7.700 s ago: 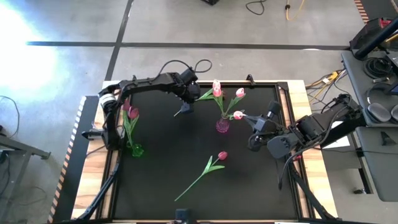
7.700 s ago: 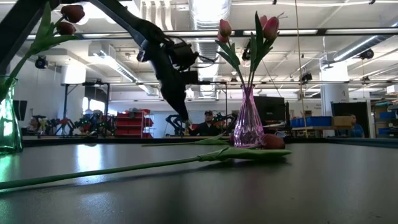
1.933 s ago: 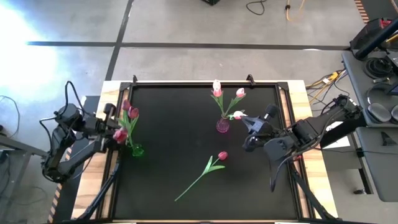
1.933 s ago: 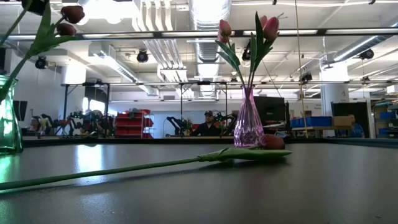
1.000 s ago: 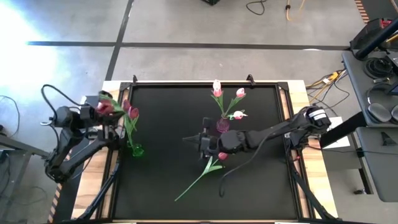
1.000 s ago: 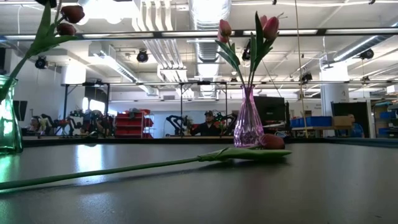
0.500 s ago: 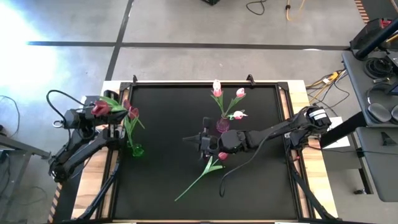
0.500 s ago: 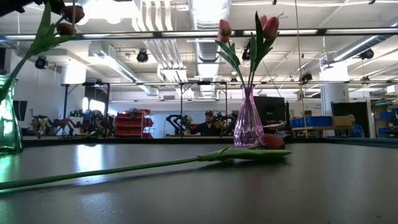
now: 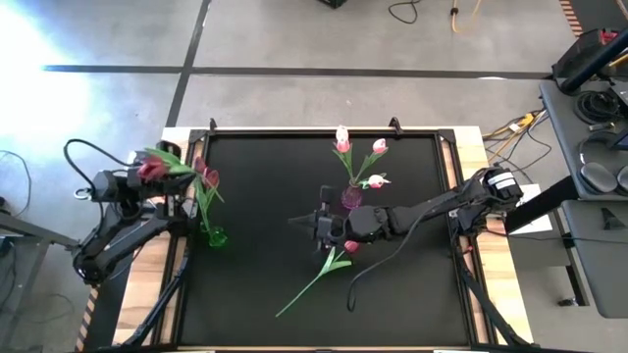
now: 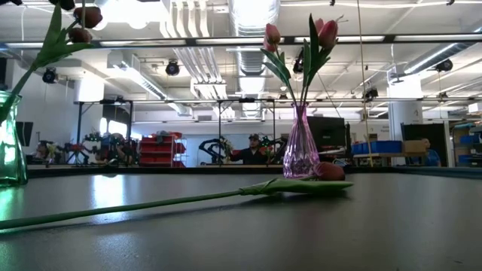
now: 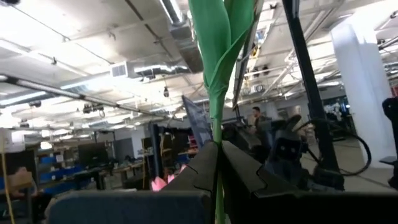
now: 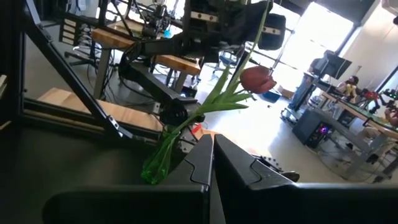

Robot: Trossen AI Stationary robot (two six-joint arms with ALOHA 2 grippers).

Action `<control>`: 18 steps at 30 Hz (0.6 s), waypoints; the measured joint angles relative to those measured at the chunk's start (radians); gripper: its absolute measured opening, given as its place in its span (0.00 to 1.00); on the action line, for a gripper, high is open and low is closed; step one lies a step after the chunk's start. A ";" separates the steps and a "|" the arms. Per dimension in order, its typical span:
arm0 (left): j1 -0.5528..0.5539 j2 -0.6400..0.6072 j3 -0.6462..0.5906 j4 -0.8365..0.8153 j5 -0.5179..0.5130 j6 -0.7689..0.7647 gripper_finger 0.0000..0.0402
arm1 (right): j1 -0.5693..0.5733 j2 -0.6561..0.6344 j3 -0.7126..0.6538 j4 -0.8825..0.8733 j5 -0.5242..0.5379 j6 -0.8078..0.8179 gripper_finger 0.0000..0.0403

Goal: Sort flowers into vase by color
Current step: Put the red tulip into the green vase

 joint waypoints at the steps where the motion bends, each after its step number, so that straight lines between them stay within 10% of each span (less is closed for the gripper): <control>1: 0.000 0.002 0.009 -0.002 -0.011 0.000 0.00 | 0.000 0.000 0.000 0.000 0.000 0.000 0.02; 18: -0.018 0.436 0.347 -0.071 -0.041 0.072 0.00 | 0.000 0.000 -0.011 -0.004 -0.048 -0.004 0.02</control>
